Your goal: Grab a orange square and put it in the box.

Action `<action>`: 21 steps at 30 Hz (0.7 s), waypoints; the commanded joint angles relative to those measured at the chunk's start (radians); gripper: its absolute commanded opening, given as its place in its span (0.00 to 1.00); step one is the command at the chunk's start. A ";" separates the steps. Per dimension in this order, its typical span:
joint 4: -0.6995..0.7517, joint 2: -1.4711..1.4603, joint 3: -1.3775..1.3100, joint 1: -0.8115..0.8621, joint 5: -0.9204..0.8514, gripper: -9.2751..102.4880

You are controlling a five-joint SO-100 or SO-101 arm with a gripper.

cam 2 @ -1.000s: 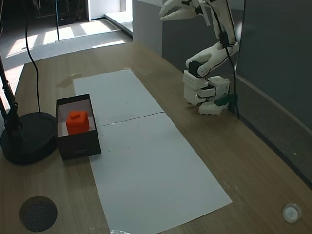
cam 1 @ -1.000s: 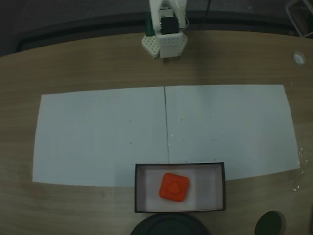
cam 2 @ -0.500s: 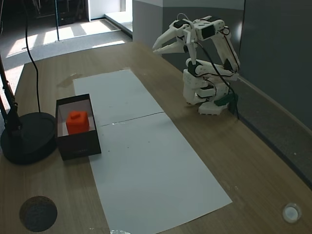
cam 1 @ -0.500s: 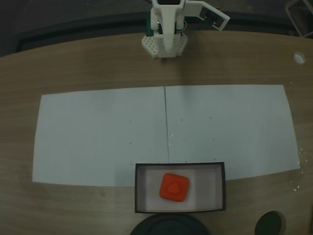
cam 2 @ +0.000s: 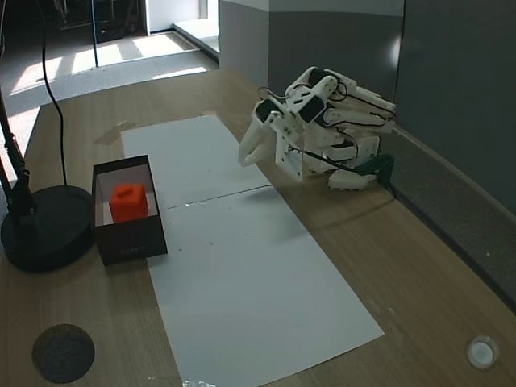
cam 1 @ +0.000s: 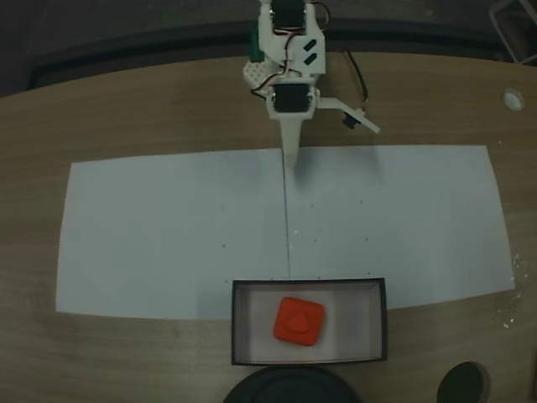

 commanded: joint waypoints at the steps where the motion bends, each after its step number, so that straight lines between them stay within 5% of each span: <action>1: -0.009 0.017 -0.002 0.000 0.006 0.08; 10: 0.215 0.017 -0.063 -0.005 0.000 0.08; 21: 0.210 0.017 -0.063 -0.003 0.006 0.08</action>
